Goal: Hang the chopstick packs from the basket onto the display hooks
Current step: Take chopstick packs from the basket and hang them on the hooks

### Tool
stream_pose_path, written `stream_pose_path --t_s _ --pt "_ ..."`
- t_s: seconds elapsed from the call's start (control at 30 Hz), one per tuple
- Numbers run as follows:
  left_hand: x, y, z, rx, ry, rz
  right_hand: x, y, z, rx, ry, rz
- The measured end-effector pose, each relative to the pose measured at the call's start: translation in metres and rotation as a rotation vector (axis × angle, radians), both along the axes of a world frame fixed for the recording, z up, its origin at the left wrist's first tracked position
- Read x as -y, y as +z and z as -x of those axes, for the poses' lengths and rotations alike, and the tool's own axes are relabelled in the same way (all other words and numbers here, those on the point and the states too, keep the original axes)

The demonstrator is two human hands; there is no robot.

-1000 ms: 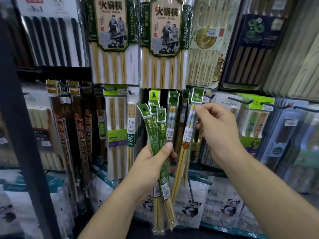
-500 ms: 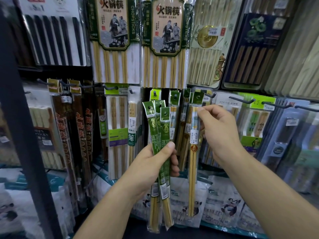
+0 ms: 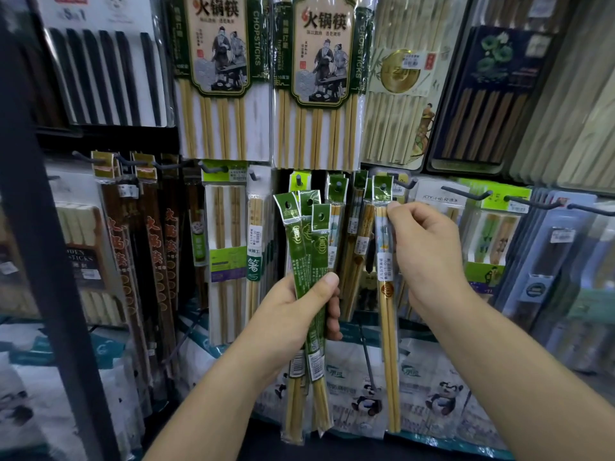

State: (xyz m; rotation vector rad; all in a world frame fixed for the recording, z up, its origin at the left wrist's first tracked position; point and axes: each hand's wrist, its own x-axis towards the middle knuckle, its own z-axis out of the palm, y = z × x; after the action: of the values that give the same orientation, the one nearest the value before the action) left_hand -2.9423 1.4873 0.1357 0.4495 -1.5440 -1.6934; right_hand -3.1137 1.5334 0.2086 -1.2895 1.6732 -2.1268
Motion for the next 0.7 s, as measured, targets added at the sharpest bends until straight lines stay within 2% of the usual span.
stream_pose_path --t_s 0.33,0.53,0.63,0.7 --pt "-0.002 0.003 0.003 -0.026 0.061 0.108 0.014 -0.011 0.009 -0.062 -0.070 -0.027" --pt "-0.003 0.002 0.003 -0.048 0.066 0.084 0.007 -0.014 0.001 -0.052 -0.160 -0.026" --pt "-0.006 0.002 0.005 -0.054 0.042 0.074 -0.006 -0.015 -0.020 -0.124 0.041 0.010" --pt "-0.009 0.002 0.007 -0.061 0.015 0.098 -0.012 -0.016 -0.033 -0.158 0.197 -0.037"
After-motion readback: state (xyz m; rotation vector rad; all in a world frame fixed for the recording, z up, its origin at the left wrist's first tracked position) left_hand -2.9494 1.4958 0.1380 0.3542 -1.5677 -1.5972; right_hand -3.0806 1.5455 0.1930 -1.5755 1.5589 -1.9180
